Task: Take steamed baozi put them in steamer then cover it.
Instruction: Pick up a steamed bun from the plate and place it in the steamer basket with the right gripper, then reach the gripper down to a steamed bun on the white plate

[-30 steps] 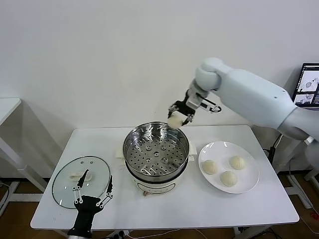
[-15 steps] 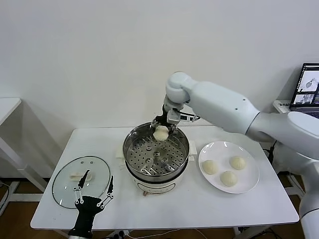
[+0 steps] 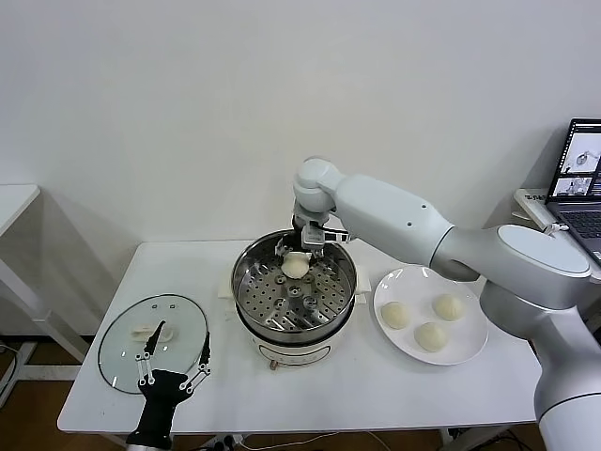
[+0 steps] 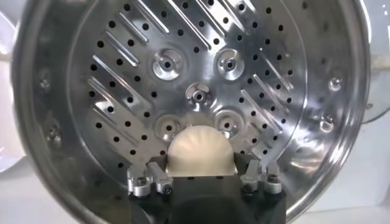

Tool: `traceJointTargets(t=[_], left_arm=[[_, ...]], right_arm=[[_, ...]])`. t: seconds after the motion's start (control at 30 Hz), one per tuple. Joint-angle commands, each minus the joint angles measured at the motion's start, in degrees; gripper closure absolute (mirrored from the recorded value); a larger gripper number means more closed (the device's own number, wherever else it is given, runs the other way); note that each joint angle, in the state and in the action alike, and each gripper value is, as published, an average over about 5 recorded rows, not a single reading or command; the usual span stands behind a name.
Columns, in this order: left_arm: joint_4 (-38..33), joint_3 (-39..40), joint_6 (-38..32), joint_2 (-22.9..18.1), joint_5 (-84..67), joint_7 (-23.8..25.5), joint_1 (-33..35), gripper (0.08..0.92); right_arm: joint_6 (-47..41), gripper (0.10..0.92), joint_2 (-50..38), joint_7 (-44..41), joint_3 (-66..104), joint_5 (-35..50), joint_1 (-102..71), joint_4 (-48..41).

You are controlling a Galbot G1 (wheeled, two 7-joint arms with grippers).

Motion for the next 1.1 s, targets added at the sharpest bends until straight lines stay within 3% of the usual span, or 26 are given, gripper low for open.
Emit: traceJointTargets(t=[0.03, 0.2, 0.37, 0.47, 0.67, 0.87, 1.1], left_arm=[[0.7, -0.4, -0.1, -0.1, 0.0, 0.0, -0.3, 0.177], [1.3, -0.7, 0.0, -0.1, 0.0, 0.1, -0.8, 0.177], [1.1, -0.3, 0.2, 0.0, 0.0, 0.1, -1.0, 0.177], [0.9, 0.3, 0.4, 0.0, 0.1, 0.1, -1.0, 0.177], [0.6, 1.4, 0.4, 0.2, 0.2, 0.1, -1.1, 0.177], [0.5, 1.7, 0.3, 0.2, 0.2, 0.2, -0.8, 0.177], [0.0, 2.0, 0.5, -0.4, 0.1, 0.3, -0.2, 0.177]], right_arm=[[-1.8, 0.207, -0.2, -1.0, 0.9, 3.5, 0.1, -0.5], [-9.9, 0.203, -8.5, -6.6, 0.3, 15.9, 4.6, 6.7], [-25.6, 0.203, -21.8, -12.1, -2.9, 31.5, 12.3, 14.3], [-35.8, 0.203, -29.3, -14.1, -7.5, 39.0, 17.1, 15.2], [-47.3, 0.203, -38.7, -11.7, -19.1, 49.7, 17.4, 13.9], [-51.1, 0.203, -40.9, -4.3, -24.1, 53.7, 9.3, 14.6], [-51.2, 0.203, -36.0, -0.3, -18.7, 48.3, -0.5, 8.7]])
